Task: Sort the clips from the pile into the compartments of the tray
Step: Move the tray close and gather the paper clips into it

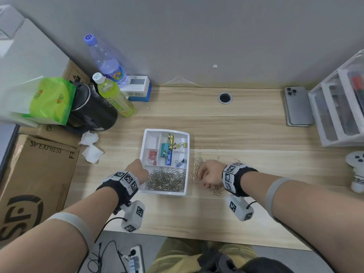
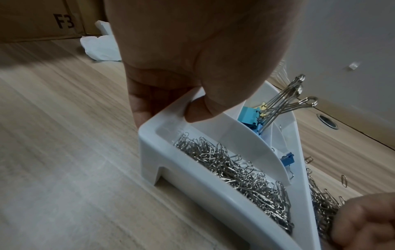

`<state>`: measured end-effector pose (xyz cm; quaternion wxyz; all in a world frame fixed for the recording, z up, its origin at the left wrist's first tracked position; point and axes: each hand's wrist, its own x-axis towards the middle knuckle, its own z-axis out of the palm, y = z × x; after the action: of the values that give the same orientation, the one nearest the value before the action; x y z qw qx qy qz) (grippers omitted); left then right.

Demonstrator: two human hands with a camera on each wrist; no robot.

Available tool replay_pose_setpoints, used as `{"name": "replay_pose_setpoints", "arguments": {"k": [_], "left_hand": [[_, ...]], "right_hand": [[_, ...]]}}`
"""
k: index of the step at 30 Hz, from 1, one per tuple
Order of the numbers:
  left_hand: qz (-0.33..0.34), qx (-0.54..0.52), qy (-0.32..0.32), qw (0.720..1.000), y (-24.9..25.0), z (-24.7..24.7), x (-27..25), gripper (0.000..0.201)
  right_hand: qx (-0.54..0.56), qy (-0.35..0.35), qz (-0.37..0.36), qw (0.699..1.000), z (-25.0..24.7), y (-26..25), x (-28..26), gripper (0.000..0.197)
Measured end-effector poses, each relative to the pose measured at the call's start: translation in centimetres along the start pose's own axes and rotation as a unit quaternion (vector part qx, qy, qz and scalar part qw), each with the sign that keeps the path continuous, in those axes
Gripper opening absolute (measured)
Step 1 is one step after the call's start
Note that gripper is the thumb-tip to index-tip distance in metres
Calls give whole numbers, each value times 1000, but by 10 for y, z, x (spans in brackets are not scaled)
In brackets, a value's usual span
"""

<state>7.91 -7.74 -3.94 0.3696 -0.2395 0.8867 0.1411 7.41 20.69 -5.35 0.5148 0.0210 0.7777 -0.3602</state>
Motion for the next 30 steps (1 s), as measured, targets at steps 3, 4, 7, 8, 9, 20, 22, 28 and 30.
{"name": "replay_pose_setpoints", "arguments": {"k": [3,4,7,8,9,20,22,28,30], "left_hand": [[2,5,-1,1000,3,-2,-1,31],[1,6,-1,1000,3,-2,-1,32],[-2,5,-1,1000,4,-2,-2,34],[-2,4,-1,1000,5,-2,-2,35],[-2,3,-1,1000,5,-2,-2,35],[-4,-6,-4,1000,4,1,-2,35],[-1,-3,0,1000,5,1,-3,35],[0,-6,-3,1000,4,0,0,34],[2,-8,1,1000,3,2,0,33]], "right_hand": [[-5,-38,25,999,-19,3,-8,21],[-8,-64,47,997,-23,4,-11,22],[-5,-143,98,985,-21,13,-16,27],[-6,-162,109,981,-17,17,-17,28],[-11,-168,116,979,-12,20,-17,28],[-36,87,-46,994,-28,21,-11,9],[-93,158,-72,980,-44,25,-12,16],[-281,197,15,939,-68,54,-19,107],[-308,164,25,937,-68,64,-20,125]]}}
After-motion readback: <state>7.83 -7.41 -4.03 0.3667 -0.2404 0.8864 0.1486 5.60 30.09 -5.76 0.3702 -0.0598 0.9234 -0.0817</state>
